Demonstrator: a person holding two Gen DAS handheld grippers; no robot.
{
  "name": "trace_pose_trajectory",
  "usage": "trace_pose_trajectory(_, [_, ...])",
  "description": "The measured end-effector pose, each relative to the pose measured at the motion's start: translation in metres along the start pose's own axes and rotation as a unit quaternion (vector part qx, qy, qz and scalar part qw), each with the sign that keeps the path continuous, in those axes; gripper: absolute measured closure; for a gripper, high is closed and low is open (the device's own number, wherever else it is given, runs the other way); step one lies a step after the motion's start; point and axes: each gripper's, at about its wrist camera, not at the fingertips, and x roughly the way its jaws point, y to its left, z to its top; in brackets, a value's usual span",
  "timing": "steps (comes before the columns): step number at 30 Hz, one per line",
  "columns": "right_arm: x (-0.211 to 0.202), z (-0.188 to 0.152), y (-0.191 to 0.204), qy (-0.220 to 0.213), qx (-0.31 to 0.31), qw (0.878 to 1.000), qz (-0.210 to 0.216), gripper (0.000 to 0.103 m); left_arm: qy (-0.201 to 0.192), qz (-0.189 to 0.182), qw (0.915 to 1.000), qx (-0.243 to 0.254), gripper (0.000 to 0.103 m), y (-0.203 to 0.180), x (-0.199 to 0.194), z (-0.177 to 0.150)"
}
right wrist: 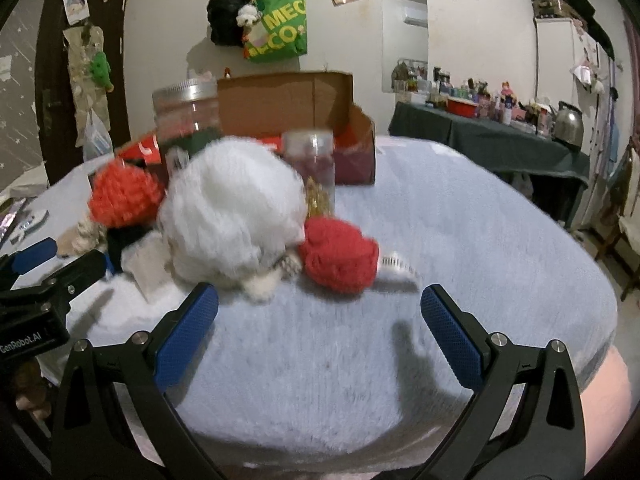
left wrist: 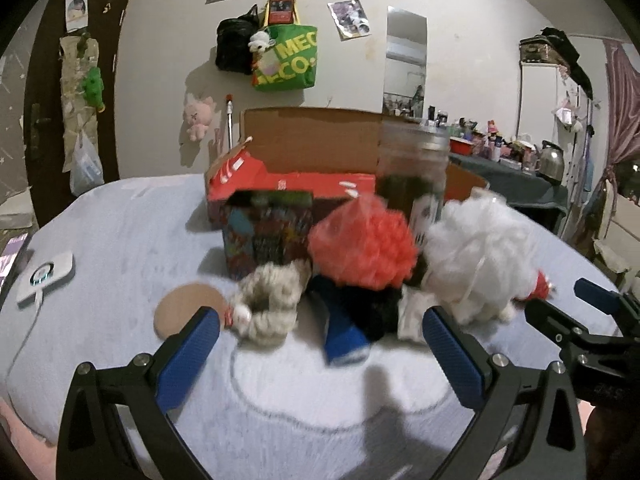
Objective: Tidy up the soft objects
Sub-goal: 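Grasp the red mesh puff with the left tool while the right tool grasps the white puff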
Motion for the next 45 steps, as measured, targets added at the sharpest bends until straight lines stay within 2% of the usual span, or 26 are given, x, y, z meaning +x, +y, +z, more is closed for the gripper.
trace_pose_trajectory(18, [0.014, 0.054, -0.008, -0.008, 0.013, 0.997, 0.077, 0.0, 0.012, -0.035, 0.9993, 0.007, 0.0, -0.001, 0.021, 0.051])
trace_pose_trajectory(27, [0.046, 0.067, -0.009, 0.041, 0.014, 0.989, 0.139, 0.0, 0.043, -0.051, 0.9978, 0.004, 0.0, 0.002, 0.042, 0.06])
trace_pose_trajectory(35, [0.066, 0.061, -0.014, 0.081, 0.03, 0.98, 0.18, 0.001, 0.076, -0.064, 0.995, 0.003, 0.003, 0.005, 0.053, 0.052])
trace_pose_trajectory(37, [0.067, 0.058, -0.012, 0.088, 0.029, 0.977, 0.195, 0.005, 0.082, -0.074, 0.9938, 0.008, 0.009, 0.004, 0.054, 0.05])
trace_pose_trajectory(40, [0.071, 0.056, -0.01, 0.098, 0.031, 0.97, 0.219, 0.023, 0.093, -0.099, 0.9907, 0.014, 0.025, 0.0, 0.055, 0.049])
trace_pose_trajectory(41, [0.071, 0.056, -0.009, 0.102, 0.033, 0.968, 0.227, 0.034, 0.097, -0.107, 0.9894, 0.016, 0.035, -0.002, 0.055, 0.048])
trace_pose_trajectory(42, [0.071, 0.055, -0.008, 0.105, 0.037, 0.966, 0.235, 0.039, 0.103, -0.119, 0.9874, 0.019, 0.045, -0.004, 0.056, 0.047])
trace_pose_trajectory(45, [0.069, 0.054, -0.007, 0.103, 0.036, 0.965, 0.238, 0.05, 0.105, -0.127, 0.9861, 0.022, 0.05, -0.007, 0.053, 0.044])
